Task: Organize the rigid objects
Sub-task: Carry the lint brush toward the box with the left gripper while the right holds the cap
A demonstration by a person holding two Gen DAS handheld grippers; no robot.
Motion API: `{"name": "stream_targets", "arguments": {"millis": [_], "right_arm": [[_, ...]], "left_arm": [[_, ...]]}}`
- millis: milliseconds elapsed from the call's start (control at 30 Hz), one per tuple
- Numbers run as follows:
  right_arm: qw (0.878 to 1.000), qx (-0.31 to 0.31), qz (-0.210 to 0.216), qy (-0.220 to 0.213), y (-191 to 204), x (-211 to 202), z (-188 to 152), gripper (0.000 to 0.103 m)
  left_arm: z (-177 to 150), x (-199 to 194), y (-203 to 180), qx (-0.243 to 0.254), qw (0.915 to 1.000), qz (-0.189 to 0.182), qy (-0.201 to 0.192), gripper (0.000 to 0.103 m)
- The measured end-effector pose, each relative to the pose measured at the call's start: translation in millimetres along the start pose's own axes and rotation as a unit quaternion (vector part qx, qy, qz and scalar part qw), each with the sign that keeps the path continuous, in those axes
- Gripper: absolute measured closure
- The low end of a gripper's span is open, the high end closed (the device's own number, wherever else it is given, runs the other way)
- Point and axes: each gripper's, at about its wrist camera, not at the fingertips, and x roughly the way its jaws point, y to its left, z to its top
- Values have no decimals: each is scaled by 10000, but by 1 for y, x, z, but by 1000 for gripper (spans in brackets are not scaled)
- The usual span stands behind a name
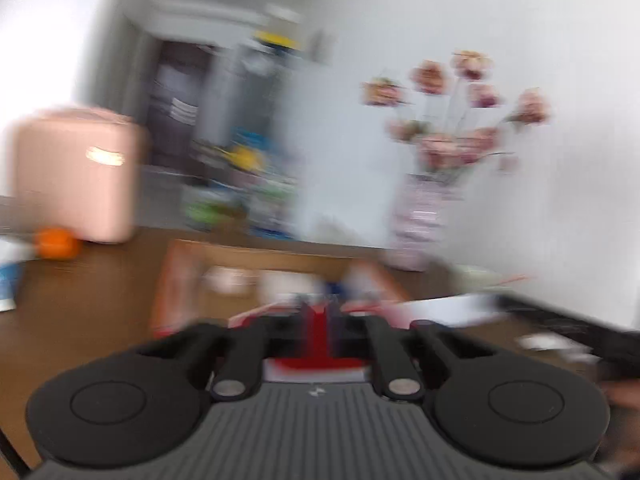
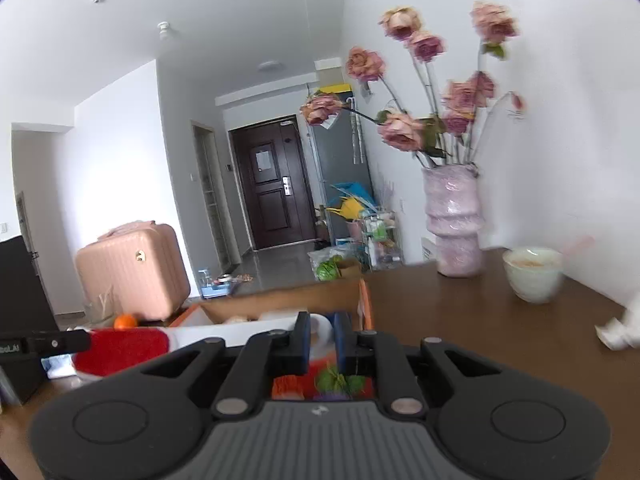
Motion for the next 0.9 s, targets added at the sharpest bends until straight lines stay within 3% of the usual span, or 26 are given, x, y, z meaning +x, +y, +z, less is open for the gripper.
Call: {"name": "stream_targets", "arguments": {"millis": [33, 67, 100, 167, 233, 267, 300, 333, 367, 433, 500, 600, 700, 767, 900], "right_arm": [[9993, 110, 262, 243, 0, 27, 9, 94], [9994, -10, 159, 317, 5, 46, 15, 102], [9994, -203, -25, 284, 11, 66, 18, 101], [9979, -413, -277, 407, 14, 117, 21, 101], [9943, -604, -592, 648, 11, 164, 14, 101], [9929, -616, -688, 746, 7, 177, 10, 100], [9933, -561, -671, 760, 2, 181, 7, 99], [9949, -528, -500, 696, -2, 177, 3, 96], [9952, -602, -368, 681, -4, 170, -1, 91], [9945, -680, -263, 749, -11, 150, -12, 82], [9956, -528, -34, 771, -19, 132, -22, 71], [9949, -454, 340, 837, -21, 108, -33, 71], [9918, -267, 708, 1026, -15, 86, -42, 65], [9881, -103, 855, 1274, -8, 76, -53, 67], [9856, 94, 520, 1609, -1, 63, -70, 67]], "left_arm": [[10, 18, 0, 116, 9998, -49, 141, 96], [17, 35, -3, 388, 9990, 111, 194, 96], [23, 57, -3, 561, 9979, 279, 147, 96], [29, 101, 9, 688, 9971, 177, 280, 94], [27, 146, 31, 643, 9940, 691, 559, 94], [25, 159, 41, 577, 9902, 1020, 755, 93], [20, 159, 50, 523, 9891, 1109, 811, 91], [14, 149, 59, 506, 9921, 906, 698, 77], [8, 136, 66, 478, 9940, 763, 623, 48], [-10, 107, 80, 453, 9942, 807, 547, 26], [-31, 84, 90, 537, 9939, 811, 523, 29], [-43, 66, 94, 446, 9887, 1273, 654, 29], [-50, 45, 95, 559, 9916, 1033, 536, 21], [-51, 43, 109, 314, 9920, 1020, 677, 21], [-49, 62, 144, -289, 9908, 546, 1203, 23]]}}
